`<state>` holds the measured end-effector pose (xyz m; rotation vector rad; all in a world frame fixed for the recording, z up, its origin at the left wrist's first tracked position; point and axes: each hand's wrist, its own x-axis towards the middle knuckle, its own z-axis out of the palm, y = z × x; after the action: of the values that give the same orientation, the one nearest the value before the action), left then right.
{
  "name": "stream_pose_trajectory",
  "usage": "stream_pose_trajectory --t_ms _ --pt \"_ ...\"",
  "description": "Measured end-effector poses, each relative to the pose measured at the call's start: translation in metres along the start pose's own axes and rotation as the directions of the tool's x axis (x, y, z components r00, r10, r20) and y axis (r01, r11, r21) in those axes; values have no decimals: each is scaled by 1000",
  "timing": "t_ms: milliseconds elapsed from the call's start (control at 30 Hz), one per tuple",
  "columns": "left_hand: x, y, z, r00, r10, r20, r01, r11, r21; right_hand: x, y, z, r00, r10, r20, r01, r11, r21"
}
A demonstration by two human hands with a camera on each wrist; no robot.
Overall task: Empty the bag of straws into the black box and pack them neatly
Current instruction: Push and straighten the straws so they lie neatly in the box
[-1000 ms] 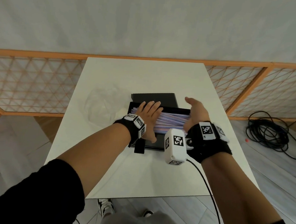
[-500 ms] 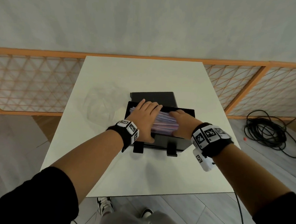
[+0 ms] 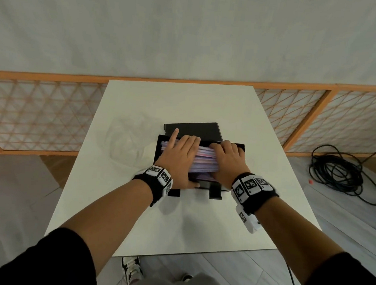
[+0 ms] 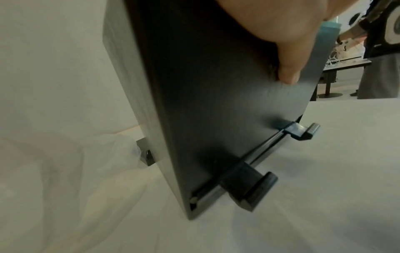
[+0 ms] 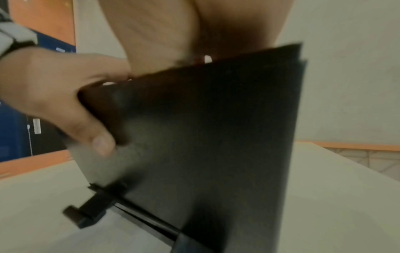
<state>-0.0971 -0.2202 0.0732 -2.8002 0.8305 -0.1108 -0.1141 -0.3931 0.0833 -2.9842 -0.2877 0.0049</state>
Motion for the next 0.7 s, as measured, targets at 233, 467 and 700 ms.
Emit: stream_pose_trajectory --t_ms 233,467,700 --pt "-1 -3 0 1000 11 -13 -11 1000 -27 -4 11 -17 988 -54 142 50 998 26" --pt "-7 2 3 1000 14 -11 -15 997 -77 -2 -6 -3 987 -44 156 58 995 -87" --pt "-2 3 3 999 -33 36 35 998 -61 -1 -3 -1 997 -49 -57 42 991 -127"
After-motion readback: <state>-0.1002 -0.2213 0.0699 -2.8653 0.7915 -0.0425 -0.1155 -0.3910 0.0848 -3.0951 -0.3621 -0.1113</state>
